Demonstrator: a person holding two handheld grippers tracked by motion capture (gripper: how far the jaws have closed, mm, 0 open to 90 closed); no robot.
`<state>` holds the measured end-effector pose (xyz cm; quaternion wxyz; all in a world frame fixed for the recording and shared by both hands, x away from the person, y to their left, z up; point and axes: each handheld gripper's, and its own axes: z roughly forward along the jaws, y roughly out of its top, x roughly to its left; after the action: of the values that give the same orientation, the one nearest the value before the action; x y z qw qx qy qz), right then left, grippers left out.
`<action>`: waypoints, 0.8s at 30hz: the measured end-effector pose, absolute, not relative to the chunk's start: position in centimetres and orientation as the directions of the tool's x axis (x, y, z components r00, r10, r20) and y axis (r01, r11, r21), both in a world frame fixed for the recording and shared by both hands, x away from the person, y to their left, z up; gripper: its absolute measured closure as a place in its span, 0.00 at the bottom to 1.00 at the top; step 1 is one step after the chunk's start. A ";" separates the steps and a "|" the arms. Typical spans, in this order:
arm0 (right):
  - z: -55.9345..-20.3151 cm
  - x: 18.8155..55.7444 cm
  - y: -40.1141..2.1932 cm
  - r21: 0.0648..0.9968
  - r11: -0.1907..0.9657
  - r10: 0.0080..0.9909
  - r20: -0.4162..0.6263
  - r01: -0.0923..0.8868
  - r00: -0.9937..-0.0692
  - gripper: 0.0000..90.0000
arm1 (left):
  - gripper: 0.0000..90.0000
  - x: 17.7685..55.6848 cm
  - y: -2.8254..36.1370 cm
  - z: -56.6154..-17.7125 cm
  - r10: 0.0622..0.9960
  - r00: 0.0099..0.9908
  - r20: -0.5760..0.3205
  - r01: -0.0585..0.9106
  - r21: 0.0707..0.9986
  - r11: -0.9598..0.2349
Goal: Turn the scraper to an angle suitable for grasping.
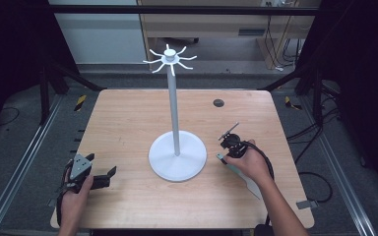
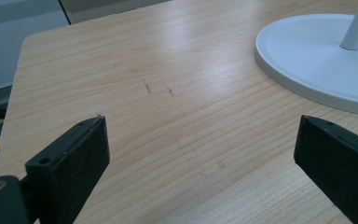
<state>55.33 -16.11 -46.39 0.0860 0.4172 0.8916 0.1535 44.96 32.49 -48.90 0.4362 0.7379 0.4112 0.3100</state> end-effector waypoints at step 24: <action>-46.7 55.9 -15.3 0.303 0.625 0.757 -0.014 0.719 -0.653 0.82 | 0.03 45.0 32.4 -48.9 0.874 0.475 0.105 0.332 0.898 -0.289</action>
<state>55.90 -15.29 -46.73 0.0703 0.4107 0.8987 0.1365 44.96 32.35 -48.90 0.4355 0.7403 0.4073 0.3106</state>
